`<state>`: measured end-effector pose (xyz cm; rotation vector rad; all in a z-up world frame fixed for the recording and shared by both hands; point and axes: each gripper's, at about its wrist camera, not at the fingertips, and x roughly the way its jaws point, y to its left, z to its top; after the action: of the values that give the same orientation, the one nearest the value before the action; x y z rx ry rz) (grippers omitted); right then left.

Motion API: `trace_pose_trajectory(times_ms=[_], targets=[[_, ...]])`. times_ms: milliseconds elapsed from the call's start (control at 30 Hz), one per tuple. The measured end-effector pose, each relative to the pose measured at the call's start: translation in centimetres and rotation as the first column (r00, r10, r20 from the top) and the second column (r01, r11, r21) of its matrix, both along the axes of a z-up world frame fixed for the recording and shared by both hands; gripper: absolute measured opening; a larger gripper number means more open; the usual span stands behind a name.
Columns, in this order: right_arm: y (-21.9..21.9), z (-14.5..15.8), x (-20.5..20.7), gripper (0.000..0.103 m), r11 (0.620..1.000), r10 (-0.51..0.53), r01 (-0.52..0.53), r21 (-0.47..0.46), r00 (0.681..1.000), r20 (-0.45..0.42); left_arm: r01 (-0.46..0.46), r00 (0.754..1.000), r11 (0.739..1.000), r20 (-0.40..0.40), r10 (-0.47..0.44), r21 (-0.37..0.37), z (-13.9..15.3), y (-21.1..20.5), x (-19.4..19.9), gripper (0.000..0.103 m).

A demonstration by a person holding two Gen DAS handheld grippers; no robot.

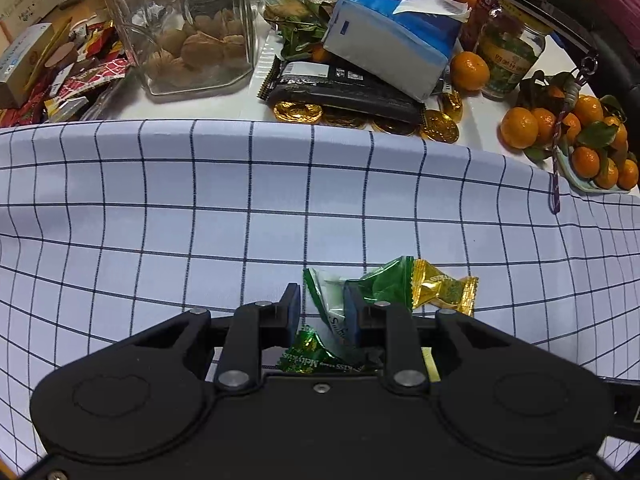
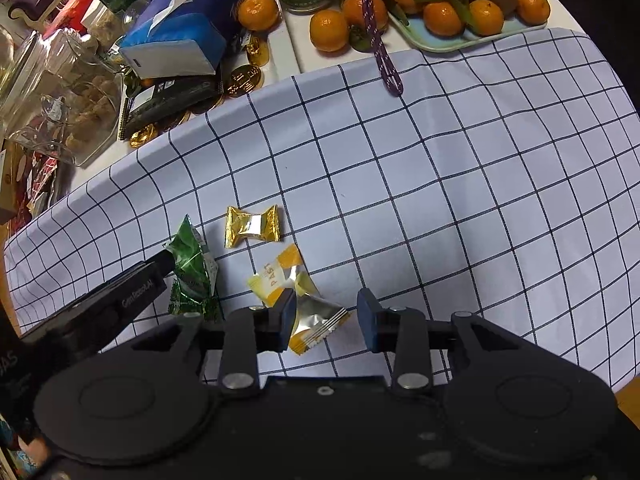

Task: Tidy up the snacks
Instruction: 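Grasp the green-and-white candy packet with the left tool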

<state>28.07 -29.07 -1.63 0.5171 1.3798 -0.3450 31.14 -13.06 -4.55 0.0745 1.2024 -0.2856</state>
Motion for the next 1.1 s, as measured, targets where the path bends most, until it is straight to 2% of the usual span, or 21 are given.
trace_pose_trajectory(times_ms=[233, 567, 767, 1000, 1100], targets=[[-0.2, -0.2, 0.0, 0.037, 0.999, -0.004, 0.004, 0.054, 1.000, -0.012, 0.010, 1.000, 1.000, -0.013, -0.011, -0.017, -0.1, -0.4, -0.1, 0.033], [-0.2, -0.2, -0.1, 0.037, 0.998, -0.013, 0.014, 0.062, 1.000, -0.016, 0.011, 0.995, 0.988, -0.099, -0.026, -0.155, -0.1, 0.3, 0.2, 0.033], [-0.1, 0.1, -0.1, 0.037, 0.999, -0.009, 0.010, 0.037, 1.000, -0.005, 0.053, 0.994, 0.989, -0.091, -0.066, -0.137, -0.2, -0.4, -0.2, 0.035], [-0.2, 0.2, -0.2, 0.037, 0.999, -0.011, 0.011, 0.034, 1.000, 0.001, 0.094, 0.992, 0.990, -0.069, -0.101, -0.101, -0.6, -1.5, -0.8, 0.044], [-0.2, 0.4, -0.2, 0.037, 1.000, -0.016, 0.016, 0.023, 1.000, 0.006, 0.104, 0.993, 0.991, -0.053, -0.109, -0.088, -0.6, -1.8, -0.9, 0.045]])
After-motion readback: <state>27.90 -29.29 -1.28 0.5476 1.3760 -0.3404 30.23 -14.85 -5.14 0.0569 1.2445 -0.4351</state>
